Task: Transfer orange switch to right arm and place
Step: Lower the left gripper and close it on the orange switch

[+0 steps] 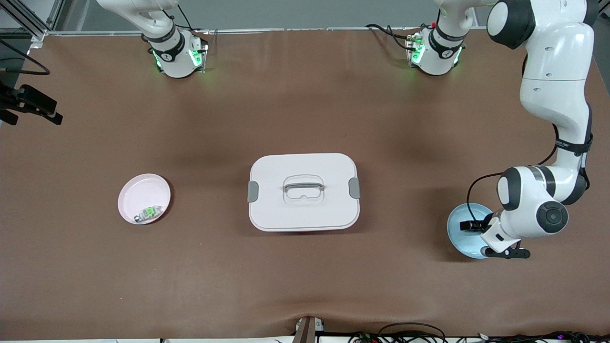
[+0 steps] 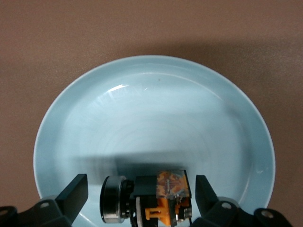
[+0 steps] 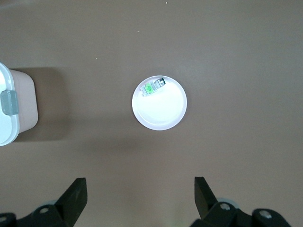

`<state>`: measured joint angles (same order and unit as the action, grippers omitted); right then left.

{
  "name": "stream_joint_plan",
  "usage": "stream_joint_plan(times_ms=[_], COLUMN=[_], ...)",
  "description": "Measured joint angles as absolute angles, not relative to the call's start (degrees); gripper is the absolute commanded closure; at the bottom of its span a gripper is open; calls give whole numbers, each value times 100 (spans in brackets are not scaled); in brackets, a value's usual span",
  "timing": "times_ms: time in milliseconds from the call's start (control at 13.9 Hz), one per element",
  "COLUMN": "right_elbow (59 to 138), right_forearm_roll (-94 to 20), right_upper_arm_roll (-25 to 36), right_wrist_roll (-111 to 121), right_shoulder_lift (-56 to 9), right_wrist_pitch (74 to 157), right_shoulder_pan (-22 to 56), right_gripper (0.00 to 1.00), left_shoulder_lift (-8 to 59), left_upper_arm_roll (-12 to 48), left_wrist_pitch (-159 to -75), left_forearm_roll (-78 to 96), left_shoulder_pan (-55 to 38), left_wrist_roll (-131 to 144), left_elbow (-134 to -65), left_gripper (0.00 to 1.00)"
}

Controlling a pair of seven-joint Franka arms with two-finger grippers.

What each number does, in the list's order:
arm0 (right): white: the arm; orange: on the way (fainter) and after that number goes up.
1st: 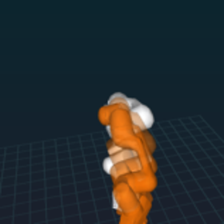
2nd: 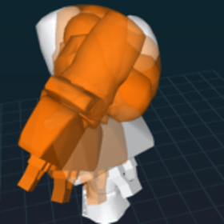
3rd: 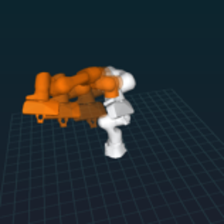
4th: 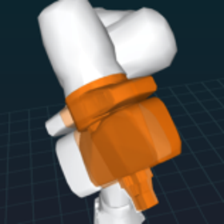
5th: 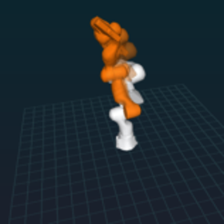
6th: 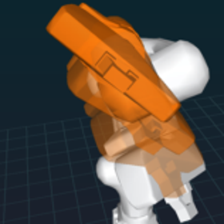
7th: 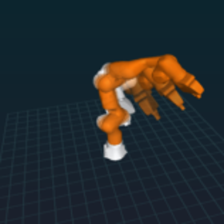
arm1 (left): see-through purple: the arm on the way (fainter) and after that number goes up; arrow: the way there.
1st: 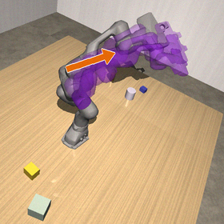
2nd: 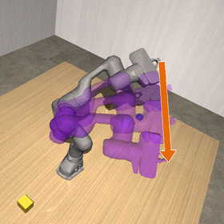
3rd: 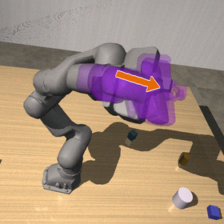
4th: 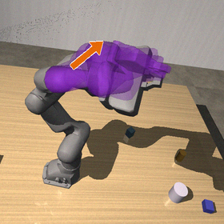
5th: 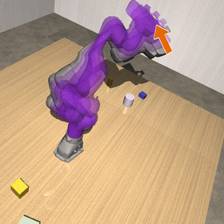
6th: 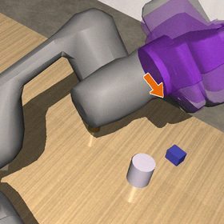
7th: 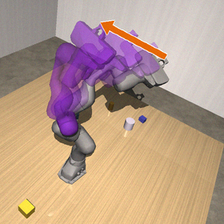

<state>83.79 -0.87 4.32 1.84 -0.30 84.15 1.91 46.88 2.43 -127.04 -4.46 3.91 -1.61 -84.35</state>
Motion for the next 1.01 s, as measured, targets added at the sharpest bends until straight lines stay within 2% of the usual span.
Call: stream_joint_plan(times_ms=[1006], right_elbow=[8379], right_forearm_roll=[-87], right_upper_arm_roll=[433], right_wrist_roll=[184], right_shoulder_lift=[-30], right_wrist_pitch=[8416], right_shoulder_pan=[186], right_gripper=[0], left_shoulder_lift=[4692], left_upper_arm_roll=[281], left_wrist_pitch=[-12704], left_forearm_roll=[-447], left_shoulder_pan=[365], left_wrist_roll=[31], left_elbow=[-8507], left_gripper=[0])
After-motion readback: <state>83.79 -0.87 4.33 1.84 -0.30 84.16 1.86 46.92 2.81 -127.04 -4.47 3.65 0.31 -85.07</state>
